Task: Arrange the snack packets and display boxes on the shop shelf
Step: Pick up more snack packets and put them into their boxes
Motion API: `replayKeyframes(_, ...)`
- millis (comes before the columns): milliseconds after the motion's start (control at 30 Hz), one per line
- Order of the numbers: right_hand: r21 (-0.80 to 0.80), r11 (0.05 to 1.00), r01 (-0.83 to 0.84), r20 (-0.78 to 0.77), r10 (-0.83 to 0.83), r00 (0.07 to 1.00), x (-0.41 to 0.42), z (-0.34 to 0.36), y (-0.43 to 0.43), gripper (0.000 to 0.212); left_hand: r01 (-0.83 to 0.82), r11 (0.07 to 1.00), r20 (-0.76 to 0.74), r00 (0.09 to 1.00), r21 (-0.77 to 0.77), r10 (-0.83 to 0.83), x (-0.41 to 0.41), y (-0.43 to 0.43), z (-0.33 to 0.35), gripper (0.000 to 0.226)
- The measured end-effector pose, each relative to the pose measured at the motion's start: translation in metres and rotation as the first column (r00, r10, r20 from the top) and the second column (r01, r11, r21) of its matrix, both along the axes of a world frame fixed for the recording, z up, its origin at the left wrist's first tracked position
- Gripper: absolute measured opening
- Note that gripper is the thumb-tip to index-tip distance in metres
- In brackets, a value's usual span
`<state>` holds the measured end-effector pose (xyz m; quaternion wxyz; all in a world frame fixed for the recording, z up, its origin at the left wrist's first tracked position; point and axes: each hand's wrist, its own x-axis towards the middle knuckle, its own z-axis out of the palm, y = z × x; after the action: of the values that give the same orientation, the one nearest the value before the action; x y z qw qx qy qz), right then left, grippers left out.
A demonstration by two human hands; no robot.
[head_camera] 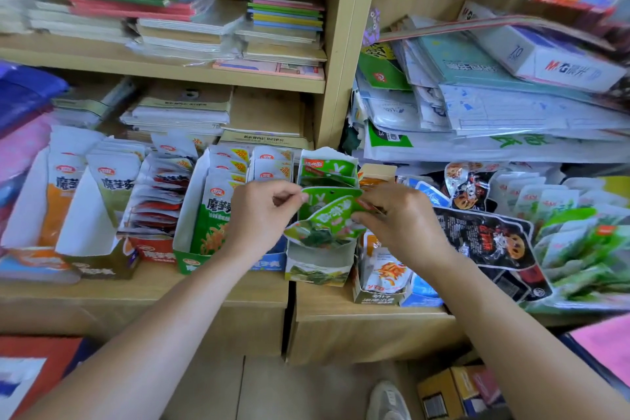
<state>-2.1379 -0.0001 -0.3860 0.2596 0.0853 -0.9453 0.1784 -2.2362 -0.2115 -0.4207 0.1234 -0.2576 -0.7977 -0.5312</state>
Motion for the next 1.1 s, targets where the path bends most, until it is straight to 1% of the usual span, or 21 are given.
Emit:
replayKeyframes(67, 0.116, 0.993, 0.018, 0.019, -0.021, 1.0, -0.012, 0.002, -0.002, 0.026, 0.001, 0.998, 0.081, 0.997, 0.056, -0.006, -0.006, 0.003, 0.002, 0.006)
replayKeyframes(133, 0.164, 0.986, 0.027, 0.021, -0.031, 0.999, -0.024, 0.0, -0.002, 0.028, 0.031, 0.995, 0.158, 0.986, 0.091, -0.045, -0.01, 0.003, 0.001, 0.007)
replayKeyframes(233, 0.151, 0.987, 0.054, 0.041, -0.061, 0.997, -0.034, -0.001, 0.006, 0.026, 0.123, 0.975, 0.267, 0.948, 0.186, -0.171, -0.01, -0.003, 0.002, 0.01)
replayKeyframes(267, 0.138, 0.989, 0.054, 0.044, -0.061, 0.997, -0.035, -0.002, 0.009, 0.025, 0.159, 0.968, 0.295, 0.932, 0.193, -0.212, -0.009, -0.005, 0.003, 0.012)
replayKeyframes(300, 0.128, 0.99, 0.05, 0.035, -0.055, 0.998, -0.035, -0.001, 0.011, 0.024, 0.19, 0.968, 0.302, 0.924, 0.167, -0.233, -0.008, -0.007, 0.002, 0.017)
replayKeyframes(367, 0.115, 0.992, 0.047, 0.001, -0.048, 0.999, -0.036, 0.0, 0.012, 0.024, 0.191, 0.981, 0.234, 0.954, 0.012, -0.189, -0.006, -0.009, -0.004, 0.029)
replayKeyframes(400, 0.109, 0.993, 0.052, -0.015, -0.051, 0.999, -0.036, 0.0, 0.011, 0.023, 0.148, 0.987, 0.171, 0.976, -0.065, -0.135, -0.005, -0.008, -0.008, 0.031)
replayKeyframes(467, 0.096, 0.993, 0.064, -0.045, -0.06, 0.997, -0.038, 0.0, 0.01, 0.02, 0.051, 0.989, 0.074, 0.996, -0.139, -0.041, -0.002, -0.006, -0.014, 0.032)
replayKeyframes(533, 0.04, 0.998, 0.049, -0.047, -0.047, 0.998, -0.038, 0.001, 0.008, 0.024, -0.007, 0.974, 0.035, 0.999, -0.225, 0.015, 0.0, -0.002, -0.017, 0.038)
replayKeyframes(600, -0.053, 0.998, 0.017, 0.013, -0.016, 1.0, -0.036, 0.0, 0.003, 0.03, -0.064, 0.923, -0.022, 0.998, -0.379, 0.06, 0.005, 0.003, -0.022, 0.049)
replayKeyframes(667, -0.082, 0.996, 0.026, 0.105, -0.017, 0.994, -0.037, -0.003, -0.004, 0.037, -0.111, 0.87, -0.053, 0.994, -0.481, 0.097, 0.009, 0.005, -0.026, 0.055)
replayKeyframes(733, -0.033, 0.997, 0.068, 0.158, -0.062, 0.986, -0.041, -0.006, -0.007, 0.048, -0.075, 0.881, -0.011, 0.997, -0.468, 0.079, 0.009, 0.004, -0.028, 0.055)
replayKeyframes(833, 0.014, 0.994, 0.107, 0.146, -0.107, 0.983, -0.044, -0.012, -0.007, 0.061, -0.01, 0.957, 0.083, 0.996, -0.289, 0.036, 0.005, -0.001, -0.023, 0.058)
replayKeyframes(900, 0.051, 0.989, 0.142, 0.103, -0.146, 0.984, -0.044, -0.017, -0.006, 0.065, -0.003, 0.979, 0.083, 0.996, -0.205, 0.02, 0.001, -0.003, -0.019, 0.067)
replayKeyframes(967, 0.078, 0.981, 0.176, 0.068, -0.182, 0.981, -0.045, -0.02, -0.004, 0.076, 0.006, 0.972, 0.041, 0.999, -0.233, 0.003, 0.0, 0.0, -0.016, 0.076)
replayKeyframes(1000, 0.069, 0.98, 0.188, 0.064, -0.192, 0.979, -0.046, -0.019, -0.003, 0.085, 0.001, 0.964, -0.003, 1.0, -0.266, -0.002, 0.0, 0.003, -0.016, 0.078)
replayKeyframes(1067, 0.039, 0.983, 0.181, 0.109, -0.184, 0.977, -0.05, -0.015, 0.001, 0.106, -0.021, 0.945, -0.076, 0.997, -0.325, -0.004, -0.002, 0.011, -0.016, 0.08)
replayKeyframes(1100, 0.024, 0.986, 0.167, 0.157, -0.169, 0.973, -0.053, -0.012, 0.004, 0.111, -0.028, 0.94, -0.082, 0.997, -0.339, 0.0, -0.002, 0.014, -0.016, 0.08)
